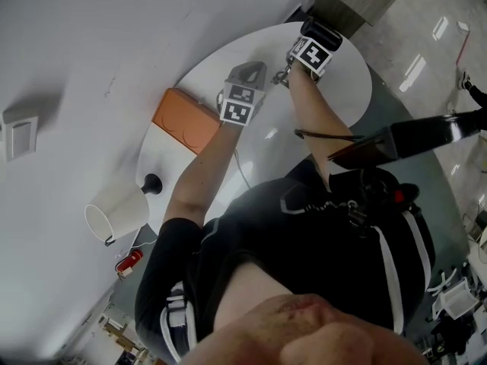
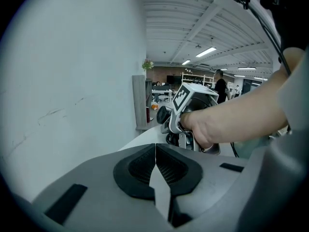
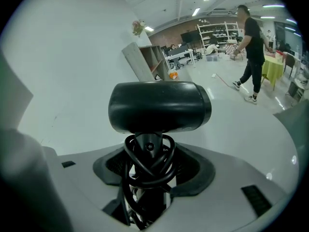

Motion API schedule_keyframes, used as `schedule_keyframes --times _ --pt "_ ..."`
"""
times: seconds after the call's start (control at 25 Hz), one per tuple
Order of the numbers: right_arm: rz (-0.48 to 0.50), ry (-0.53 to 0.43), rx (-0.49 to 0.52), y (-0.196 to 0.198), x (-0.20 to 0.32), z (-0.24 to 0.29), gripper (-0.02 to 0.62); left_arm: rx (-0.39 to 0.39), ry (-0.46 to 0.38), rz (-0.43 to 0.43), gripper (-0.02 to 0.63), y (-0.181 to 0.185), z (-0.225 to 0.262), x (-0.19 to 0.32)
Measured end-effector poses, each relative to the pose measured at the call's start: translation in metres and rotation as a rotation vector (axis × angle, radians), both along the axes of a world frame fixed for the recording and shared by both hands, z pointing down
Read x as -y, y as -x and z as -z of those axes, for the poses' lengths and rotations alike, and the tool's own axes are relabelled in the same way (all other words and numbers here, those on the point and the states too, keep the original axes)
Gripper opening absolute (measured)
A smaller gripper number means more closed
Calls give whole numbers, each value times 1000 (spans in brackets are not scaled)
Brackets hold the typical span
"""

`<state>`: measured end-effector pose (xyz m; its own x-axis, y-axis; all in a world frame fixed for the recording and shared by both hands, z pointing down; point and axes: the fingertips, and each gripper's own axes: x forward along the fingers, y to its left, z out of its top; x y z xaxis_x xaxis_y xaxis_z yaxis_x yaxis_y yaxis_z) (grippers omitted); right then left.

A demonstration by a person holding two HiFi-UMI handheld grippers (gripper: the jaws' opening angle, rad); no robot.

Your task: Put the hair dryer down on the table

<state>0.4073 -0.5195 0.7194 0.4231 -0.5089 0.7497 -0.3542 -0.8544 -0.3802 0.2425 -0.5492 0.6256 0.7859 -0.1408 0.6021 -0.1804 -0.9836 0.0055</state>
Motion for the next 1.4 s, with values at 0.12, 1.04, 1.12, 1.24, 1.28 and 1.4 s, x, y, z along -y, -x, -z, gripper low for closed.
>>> schedule_keyframes --times 0.12,1.04,1.12,1.24,1.28,1.4 --pt "-21 19 18 -1 -2 -5 255 7 3 -5 32 -1 -3 -1" --pt "-124 164 116 -5 4 -32 258 37 22 -5 32 4 -19 -1" --pt "-122 166 114 -5 5 -32 259 36 17 0 32 5 -18 1" --pt "-117 179 110 -4 5 -33 262 40 9 4 32 8 -18 0" --pt "-119 184 106 -4 4 -33 264 41 6 4 32 9 -17 0" --pt "-128 184 94 -5 3 -33 267 24 2 22 32 12 -7 2"
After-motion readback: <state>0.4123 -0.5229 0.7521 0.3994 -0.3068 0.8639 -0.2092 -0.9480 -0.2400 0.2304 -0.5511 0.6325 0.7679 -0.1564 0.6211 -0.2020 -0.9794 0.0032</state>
